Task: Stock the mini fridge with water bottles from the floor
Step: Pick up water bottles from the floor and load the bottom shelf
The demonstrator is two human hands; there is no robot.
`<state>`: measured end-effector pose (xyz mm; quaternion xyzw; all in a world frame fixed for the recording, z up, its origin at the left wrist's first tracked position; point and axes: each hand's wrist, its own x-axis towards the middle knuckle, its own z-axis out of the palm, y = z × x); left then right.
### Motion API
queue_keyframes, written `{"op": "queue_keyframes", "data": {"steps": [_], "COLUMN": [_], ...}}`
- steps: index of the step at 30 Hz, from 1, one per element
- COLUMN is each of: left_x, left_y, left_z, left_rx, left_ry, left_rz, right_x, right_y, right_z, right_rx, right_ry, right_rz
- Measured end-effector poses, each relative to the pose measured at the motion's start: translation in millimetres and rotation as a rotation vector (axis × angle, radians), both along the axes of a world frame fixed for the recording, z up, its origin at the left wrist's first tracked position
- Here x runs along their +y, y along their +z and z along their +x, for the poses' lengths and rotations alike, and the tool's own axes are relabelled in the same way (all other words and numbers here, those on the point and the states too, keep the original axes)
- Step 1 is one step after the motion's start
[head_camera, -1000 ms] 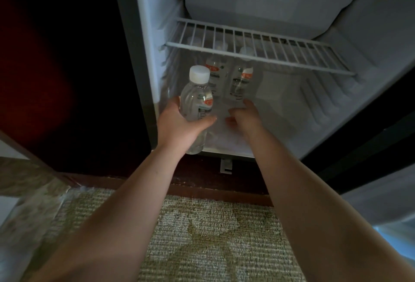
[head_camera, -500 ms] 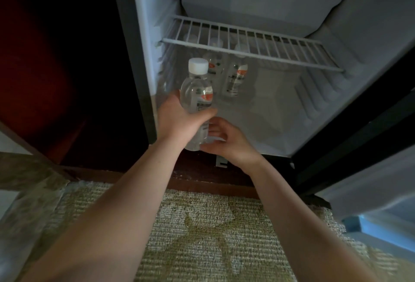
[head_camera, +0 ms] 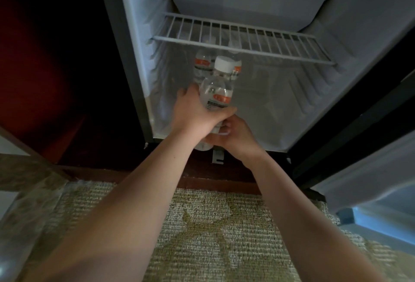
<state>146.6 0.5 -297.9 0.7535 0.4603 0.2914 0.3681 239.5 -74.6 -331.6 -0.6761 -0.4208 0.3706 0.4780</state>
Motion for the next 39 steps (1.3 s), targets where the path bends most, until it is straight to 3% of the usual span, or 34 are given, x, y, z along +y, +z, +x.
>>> {"op": "queue_keyframes", "data": {"steps": [8, 11, 14, 22, 28, 33, 39], "left_x": [7.3, 9.3, 7.6, 3.4, 6.3, 8.9, 10.7], "left_y": [3.6, -7.9, -10.4, -24.2, -26.9, -30.1, -30.3], "left_z": [-4.0, -4.8, -2.3, 3.8, 9.1, 10.6, 5.3], "left_rx": [-0.145, 0.06, 0.245, 0.438, 0.496, 0.521, 0.519], "left_ry": [-0.054, -0.069, -0.152, -0.33, -0.358, -0.362, -0.346], "left_rz": [-0.308, -0.419, -0.399, -0.367, -0.364, -0.358, -0.357], "right_x": [1.6, 4.0, 10.9, 36.7, 59.4, 70.6, 87.0], "right_y": [-13.1, -23.0, -31.6, -57.9, -81.2, -56.4, -55.4], "right_z": [35.3, 48.0, 60.7, 108.2, 141.9, 134.2, 127.2], "right_rx": [-0.024, -0.043, -0.041, -0.067, -0.064, -0.24, -0.158], "right_ry": [-0.258, -0.334, -0.406, -0.477, -0.424, -0.492, -0.52], "right_rz": [-0.011, -0.019, -0.01, -0.048, -0.04, -0.158, -0.138]}}
